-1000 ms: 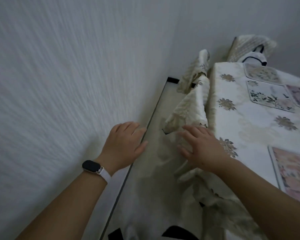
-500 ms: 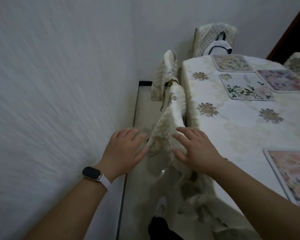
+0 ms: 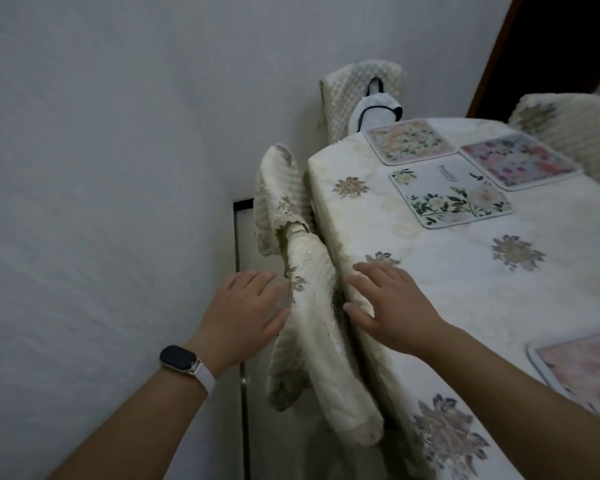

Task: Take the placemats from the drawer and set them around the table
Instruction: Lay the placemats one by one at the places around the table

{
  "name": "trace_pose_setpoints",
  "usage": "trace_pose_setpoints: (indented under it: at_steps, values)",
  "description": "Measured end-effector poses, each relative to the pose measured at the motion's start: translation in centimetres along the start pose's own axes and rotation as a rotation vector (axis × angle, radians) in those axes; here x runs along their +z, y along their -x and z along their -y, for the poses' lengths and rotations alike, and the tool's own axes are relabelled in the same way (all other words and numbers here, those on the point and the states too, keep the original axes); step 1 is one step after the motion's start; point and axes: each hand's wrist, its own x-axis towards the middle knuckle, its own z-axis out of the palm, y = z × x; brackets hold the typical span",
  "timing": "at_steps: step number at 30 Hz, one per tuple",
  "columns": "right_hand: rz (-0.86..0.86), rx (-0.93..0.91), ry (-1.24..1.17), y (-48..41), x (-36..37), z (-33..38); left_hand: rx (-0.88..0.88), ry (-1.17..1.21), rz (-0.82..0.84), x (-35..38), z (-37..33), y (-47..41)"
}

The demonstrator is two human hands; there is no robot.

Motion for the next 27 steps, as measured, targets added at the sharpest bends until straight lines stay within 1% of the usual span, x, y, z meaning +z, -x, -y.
trace_pose_setpoints:
  at_steps: [6, 13, 17, 22, 27]
  values:
    - [0.014, 0.211, 0.010, 1.7, -0.2, -5.1, 0.187, 0.056, 0.023, 1.9, -1.0, -8.0]
    - [0.036, 0.440, 0.039, 3.0, 0.5, -7.5, 0.424, 0.082, 0.039, 5.3, -1.9, -15.9]
    - [0.083, 0.554, 0.063, 2.0, 1.8, -8.8, 0.619, 0.105, 0.066, 7.6, -2.1, -20.2]
    - [0.043, 0.743, 0.043, -2.0, 2.8, -8.2, 0.774, 0.112, 0.085, 9.2, 0.9, -26.4]
    - [0.005, 0.876, 0.014, -6.2, 3.9, -5.3, 0.852, 0.147, 0.102, 11.0, 4.8, -30.9]
